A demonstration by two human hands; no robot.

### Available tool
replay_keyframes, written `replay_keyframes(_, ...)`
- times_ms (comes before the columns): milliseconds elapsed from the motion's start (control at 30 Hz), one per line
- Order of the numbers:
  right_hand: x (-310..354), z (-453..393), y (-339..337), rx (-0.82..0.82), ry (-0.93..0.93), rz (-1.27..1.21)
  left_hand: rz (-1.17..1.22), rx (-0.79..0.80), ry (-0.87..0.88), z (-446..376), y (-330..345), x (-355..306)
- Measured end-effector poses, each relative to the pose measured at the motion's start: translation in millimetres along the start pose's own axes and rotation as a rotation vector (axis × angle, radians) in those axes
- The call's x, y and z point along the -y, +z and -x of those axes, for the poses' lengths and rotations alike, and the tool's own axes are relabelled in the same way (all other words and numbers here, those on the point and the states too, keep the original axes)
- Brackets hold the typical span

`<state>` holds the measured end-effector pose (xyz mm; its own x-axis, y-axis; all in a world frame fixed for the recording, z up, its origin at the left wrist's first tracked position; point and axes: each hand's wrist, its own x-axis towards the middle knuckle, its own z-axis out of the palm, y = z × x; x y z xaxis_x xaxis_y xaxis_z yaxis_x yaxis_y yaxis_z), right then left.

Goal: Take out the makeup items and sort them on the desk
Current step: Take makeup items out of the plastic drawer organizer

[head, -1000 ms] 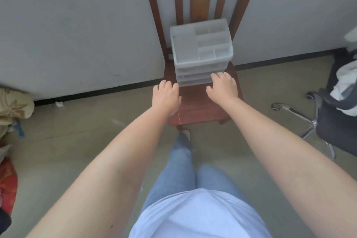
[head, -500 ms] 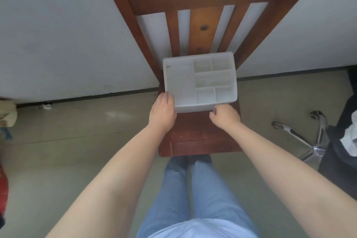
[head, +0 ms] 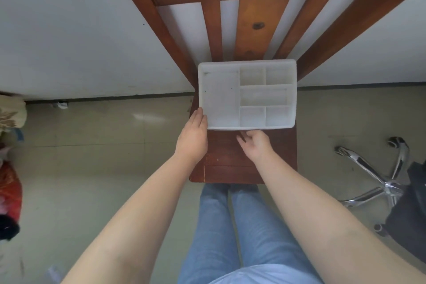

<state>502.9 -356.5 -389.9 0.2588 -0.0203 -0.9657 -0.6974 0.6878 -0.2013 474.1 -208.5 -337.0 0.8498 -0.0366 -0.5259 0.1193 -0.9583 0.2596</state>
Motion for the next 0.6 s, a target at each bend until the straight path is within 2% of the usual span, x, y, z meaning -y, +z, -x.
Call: replay_keyframes(600, -32.9, 10.0, -38.8, -0.047, 0.028, 0.287, -0.075, 0.149, 0.090, 2.5, -8.9, 18.7)
